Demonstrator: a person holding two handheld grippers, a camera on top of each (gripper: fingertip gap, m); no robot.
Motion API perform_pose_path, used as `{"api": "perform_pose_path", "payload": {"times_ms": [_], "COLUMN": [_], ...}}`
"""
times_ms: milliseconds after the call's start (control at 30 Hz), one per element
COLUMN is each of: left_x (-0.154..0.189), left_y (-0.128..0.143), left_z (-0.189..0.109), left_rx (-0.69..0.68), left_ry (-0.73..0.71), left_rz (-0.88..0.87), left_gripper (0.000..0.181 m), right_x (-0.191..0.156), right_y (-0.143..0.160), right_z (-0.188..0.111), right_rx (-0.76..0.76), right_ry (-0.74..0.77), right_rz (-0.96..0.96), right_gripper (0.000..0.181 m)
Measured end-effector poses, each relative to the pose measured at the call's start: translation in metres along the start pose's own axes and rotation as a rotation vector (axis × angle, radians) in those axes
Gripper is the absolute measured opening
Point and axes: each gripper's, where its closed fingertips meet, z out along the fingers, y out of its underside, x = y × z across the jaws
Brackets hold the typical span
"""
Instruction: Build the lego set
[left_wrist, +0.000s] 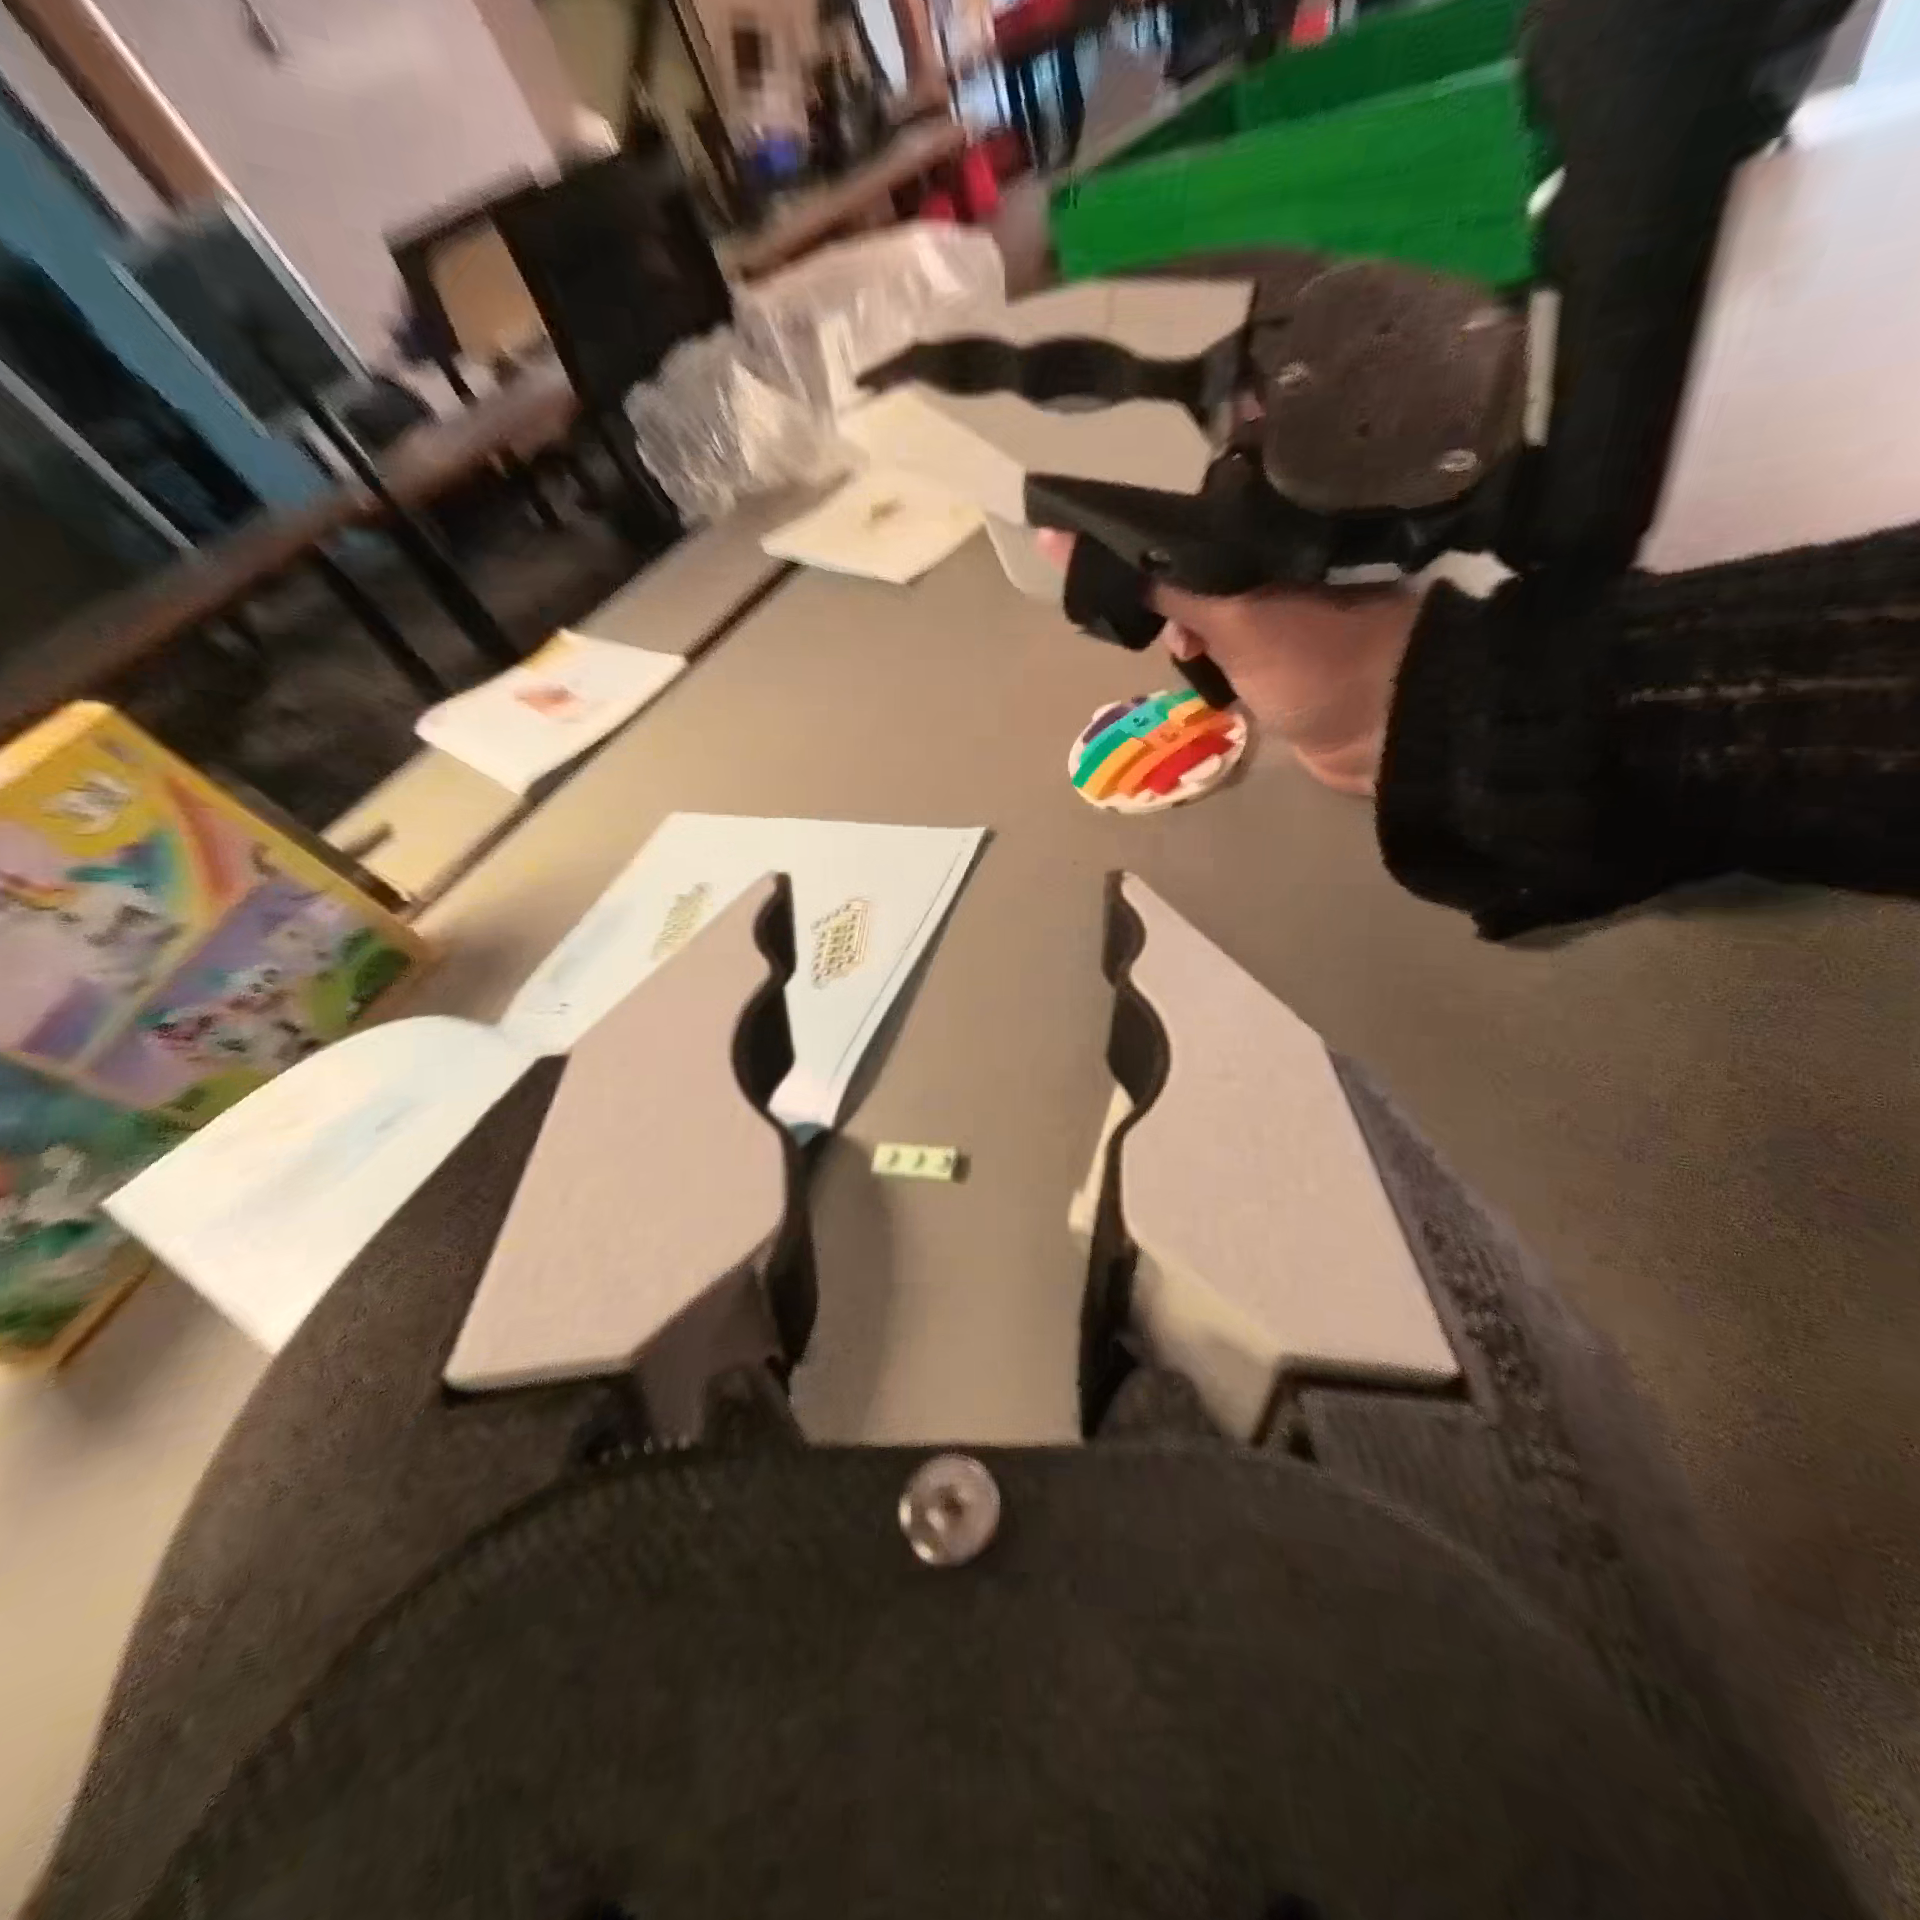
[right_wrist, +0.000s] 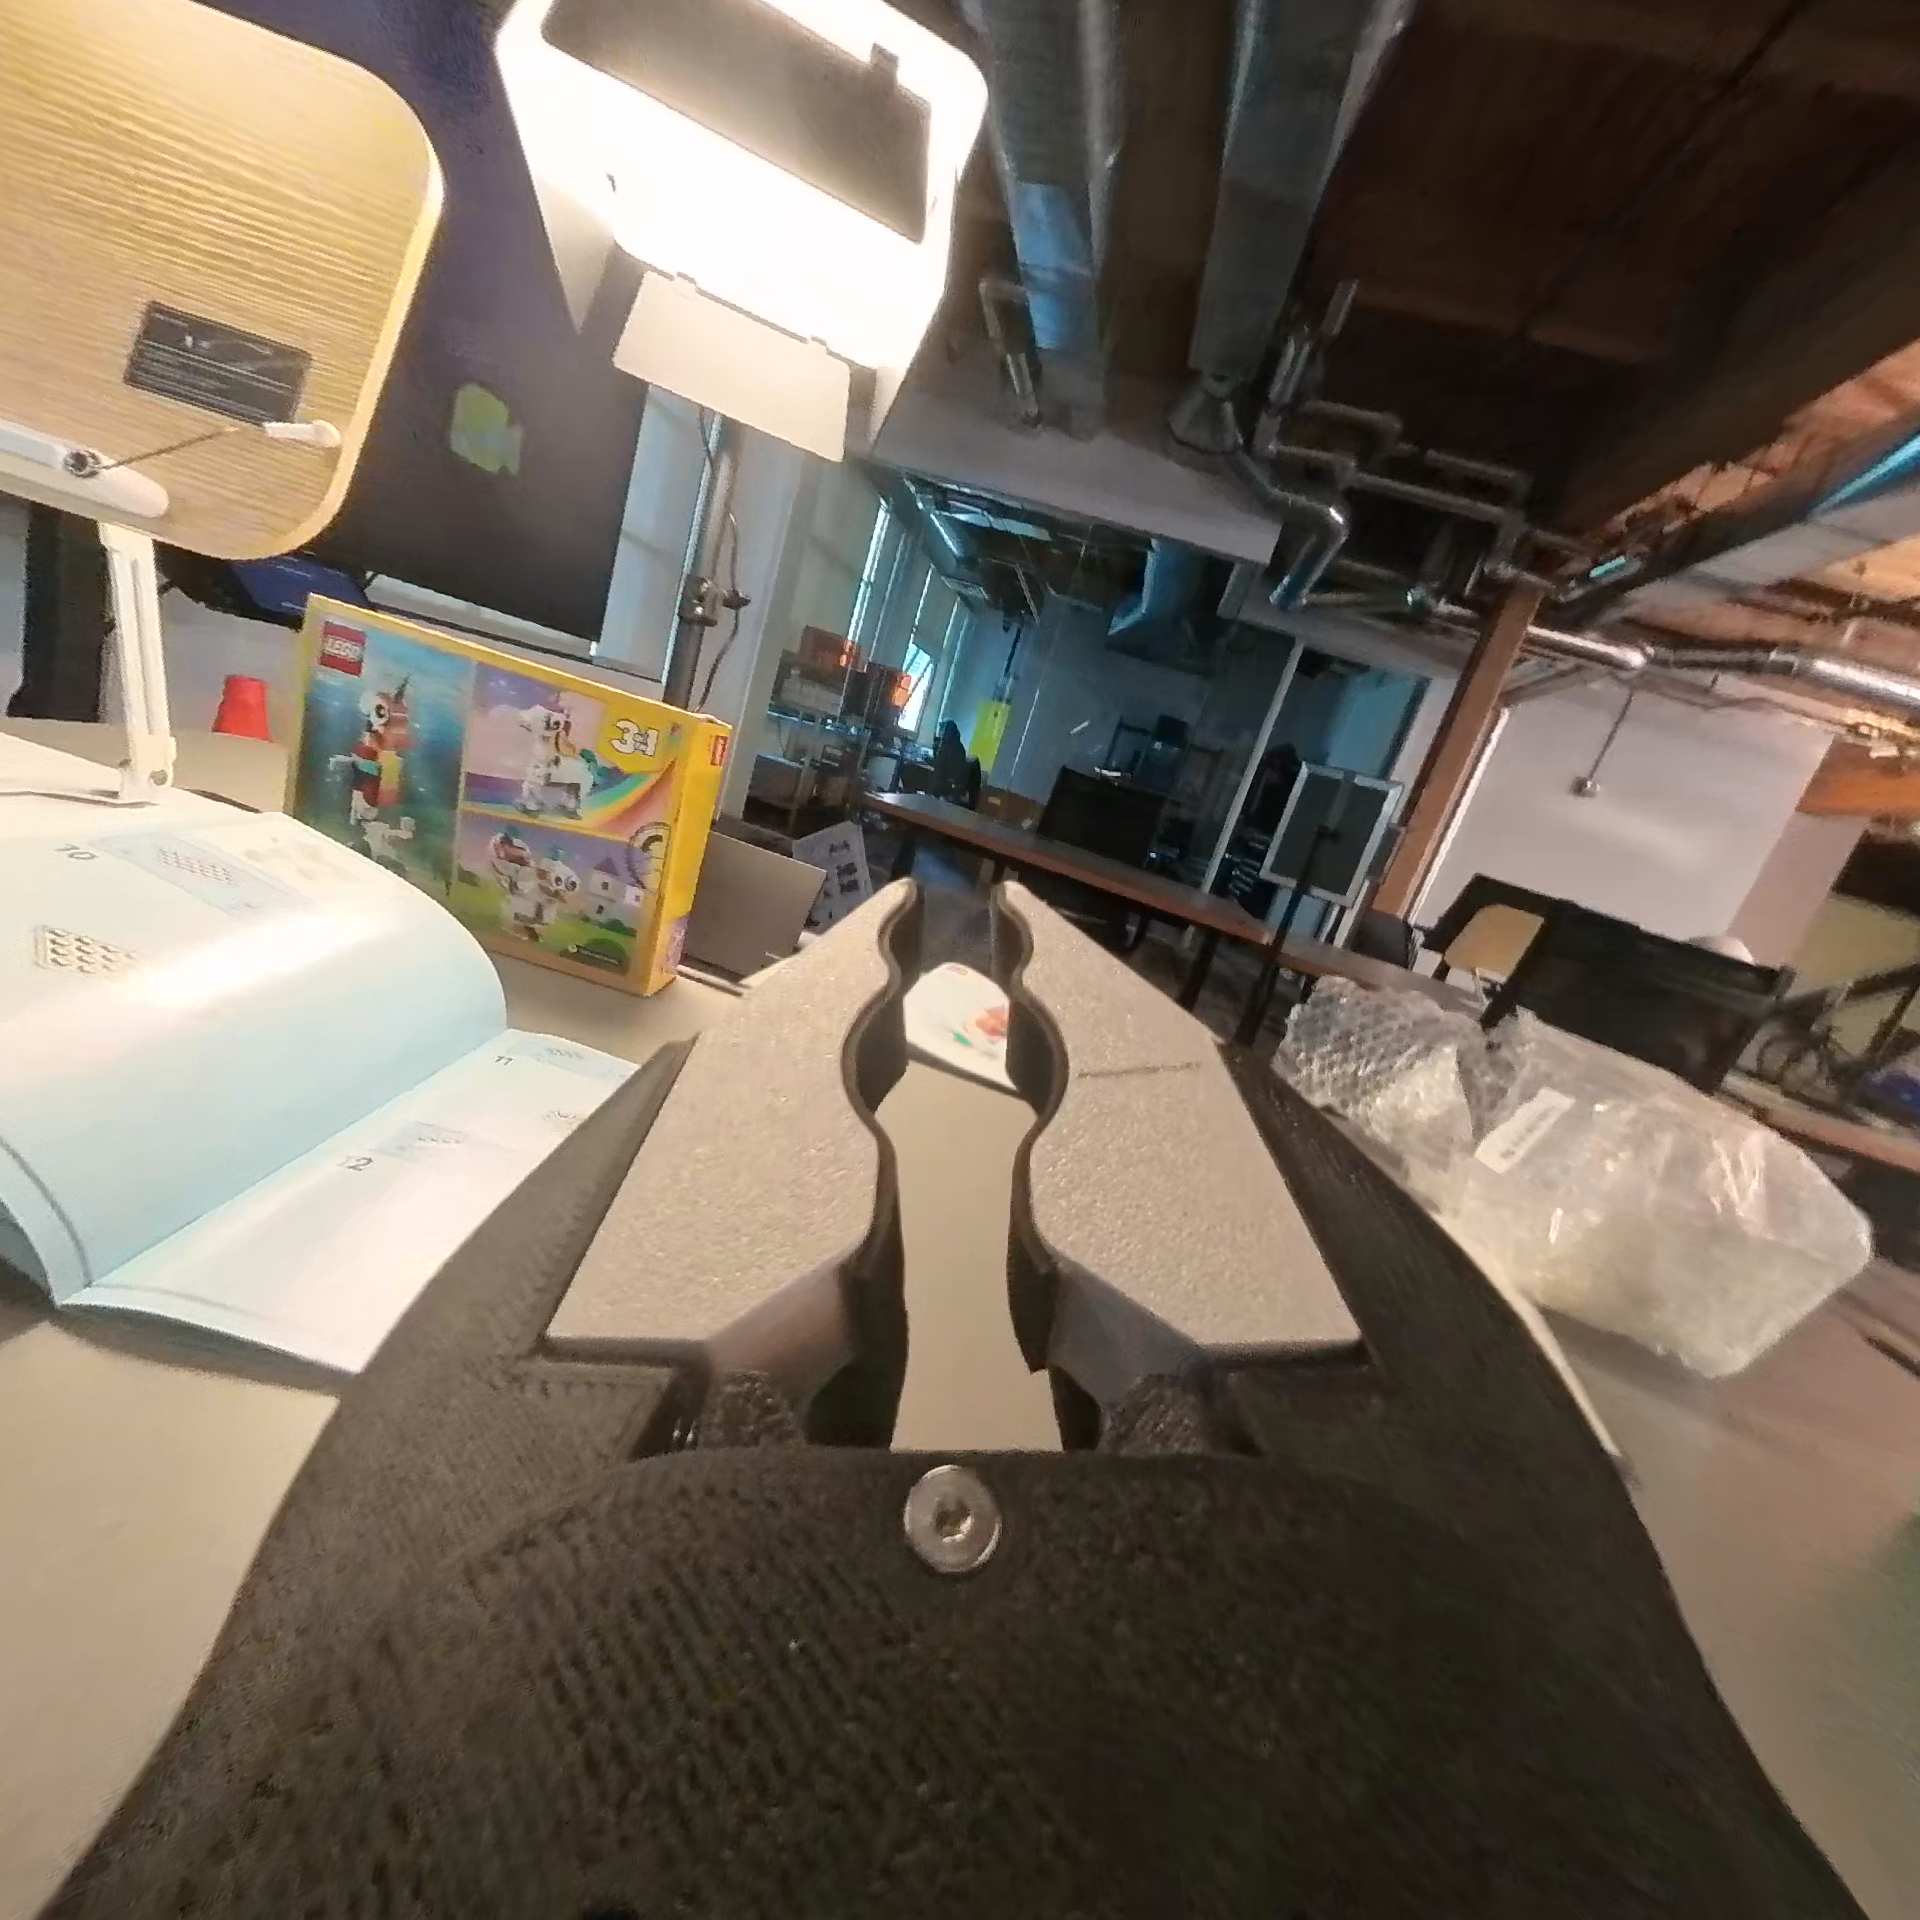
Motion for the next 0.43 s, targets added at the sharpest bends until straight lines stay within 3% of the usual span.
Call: {"api": "perform_pose_path", "payload": {"times_ms": [200,233,300,367,433], "left_x": [-0.028,-0.032,-0.039,-0.05,-0.044], "left_y": [0.007,0.014,0.027,0.032,0.041], "left_z": [0.069,0.078,0.091,0.102,0.11], "left_rx": [-0.213,-0.256,-0.33,-0.347,-0.369], "left_ry": [0.061,0.08,0.11,0.079,0.156], "left_rz": [0.162,0.201,0.297,0.336,0.298], "left_gripper": [0.063,0.058,0.027,0.016,0.012], "right_x": [0.026,0.029,0.034,0.038,0.039], "right_y": [0.005,0.005,0.007,0.008,0.007], "right_z": [-0.003,-0.002,-0.001,0.001,0.004], "right_rx": [-0.001,0.005,0.008,0.018,0.028], "right_ry": [0.092,0.092,0.094,0.089,0.078], "right_rz": [0.023,0.029,0.033,0.051,0.052], "right_gripper": [0.009,0.009,0.008,0.005,0.003]}}
